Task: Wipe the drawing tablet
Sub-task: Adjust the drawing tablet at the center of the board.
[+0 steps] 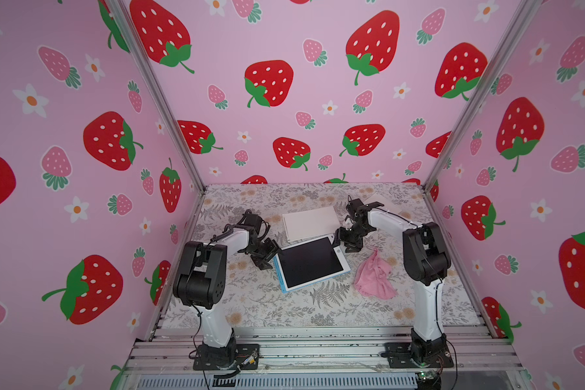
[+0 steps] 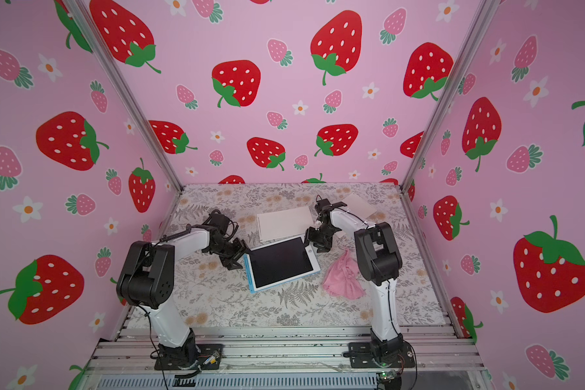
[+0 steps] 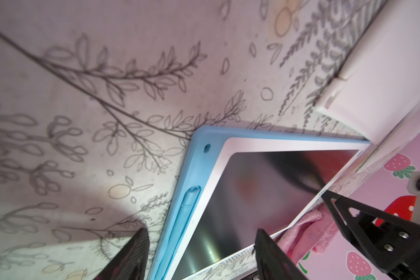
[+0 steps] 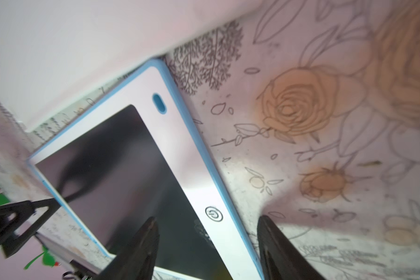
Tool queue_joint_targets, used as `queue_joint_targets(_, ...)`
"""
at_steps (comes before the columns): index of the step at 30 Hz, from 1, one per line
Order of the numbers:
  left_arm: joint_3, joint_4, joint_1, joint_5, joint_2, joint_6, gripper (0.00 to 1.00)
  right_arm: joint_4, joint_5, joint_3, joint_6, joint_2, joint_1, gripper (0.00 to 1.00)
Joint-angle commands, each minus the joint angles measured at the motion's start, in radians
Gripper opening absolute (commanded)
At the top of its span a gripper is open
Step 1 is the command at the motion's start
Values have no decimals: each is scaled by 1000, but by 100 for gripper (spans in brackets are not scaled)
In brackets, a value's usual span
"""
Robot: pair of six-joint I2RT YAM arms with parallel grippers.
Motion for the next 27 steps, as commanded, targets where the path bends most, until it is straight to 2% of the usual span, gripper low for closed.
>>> queue_joint_targets(1,-25,-23,-1,-30,50,-13,71,-16,-248,29,-124,51,-51,68)
queue_joint_targets(4,-34,-12,-4,-26,53,-22,71,-19,-375,41,-191,88,-65,69)
queue_joint_targets(7,-50,18,-8,-11,68,-37,71,-23,-455,62,-194,120,-64,64)
queue_joint_targets(16,-87,98,-10,6,87,-75,71,-13,-496,47,-188,116,-21,61)
queue_joint_targets(27,-96,136,-9,9,109,-92,71,11,-539,69,-126,23,-1,57)
